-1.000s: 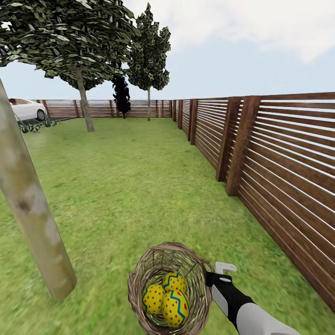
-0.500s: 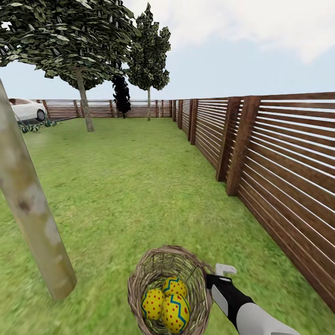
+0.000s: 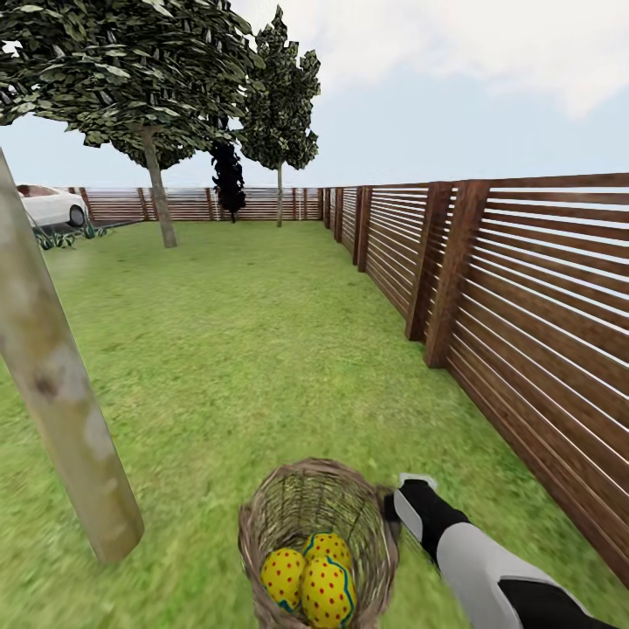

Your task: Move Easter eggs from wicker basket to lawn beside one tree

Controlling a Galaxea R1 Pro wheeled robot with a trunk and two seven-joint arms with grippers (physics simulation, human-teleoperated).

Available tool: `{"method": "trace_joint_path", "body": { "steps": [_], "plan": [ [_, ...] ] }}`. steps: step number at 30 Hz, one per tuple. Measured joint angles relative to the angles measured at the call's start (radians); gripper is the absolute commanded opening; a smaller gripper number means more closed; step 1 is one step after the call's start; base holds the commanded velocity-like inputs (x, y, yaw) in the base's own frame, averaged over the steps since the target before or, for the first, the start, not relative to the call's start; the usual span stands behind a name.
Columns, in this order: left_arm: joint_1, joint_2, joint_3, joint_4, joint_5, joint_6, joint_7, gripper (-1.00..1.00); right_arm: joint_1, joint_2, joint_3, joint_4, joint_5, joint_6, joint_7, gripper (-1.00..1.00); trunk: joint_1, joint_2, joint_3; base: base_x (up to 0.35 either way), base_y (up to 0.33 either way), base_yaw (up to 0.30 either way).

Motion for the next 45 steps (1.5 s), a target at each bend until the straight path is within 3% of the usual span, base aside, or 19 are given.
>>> {"method": "trace_joint_path", "body": {
  "steps": [3,4,10,12,17,22,42,45],
  "plan": [
    [0.000,0.000,0.000,-0.001,-0.006,0.000,0.000,1.00,-0.059,0.000,-0.012,0.002,0.001,0.056,-0.001,-1.00,0.000,0.000,0.000,0.000,0.000,0.000],
    [0.000,0.000,0.000,-0.001,-0.006,0.000,0.000,1.00,-0.071,0.000,-0.034,0.002,0.005,0.070,-0.001,-1.00,0.000,0.000,0.000,0.000,0.000,0.000],
    [0.000,0.000,0.000,-0.013,-0.012,0.001,0.001,1.00,-0.090,-0.002,-0.053,0.013,0.007,0.115,-0.003,-1.00,0.019,-0.035,-0.016,0.000,0.000,0.000],
    [0.000,0.000,0.000,-0.014,-0.013,0.002,0.001,1.00,-0.091,-0.017,-0.066,0.013,0.006,0.114,-0.003,-1.00,0.027,-0.049,-0.022,0.000,0.000,0.000],
    [0.000,0.000,0.000,-0.018,-0.013,0.007,0.001,1.00,-0.091,-0.029,-0.057,0.015,0.000,0.114,-0.003,-1.00,0.046,-0.084,-0.038,0.000,0.000,0.000],
    [0.000,0.000,0.000,-0.030,-0.013,0.008,0.001,1.00,-0.091,-0.029,-0.052,0.015,0.004,0.112,-0.003,-1.00,0.046,-0.084,-0.038,0.000,0.000,0.000],
    [0.000,0.000,0.000,-0.030,-0.013,0.008,0.000,1.00,-0.089,-0.030,-0.055,0.002,0.005,0.103,0.002,-1.00,0.123,-0.224,-0.100,0.000,0.000,0.000],
    [0.001,0.000,0.000,-0.030,-0.013,0.031,-0.052,1.00,-0.089,-0.030,-0.056,0.002,0.004,0.103,0.002,-1.00,0.134,-0.245,-0.110,0.000,0.000,0.000]
  ]
}}
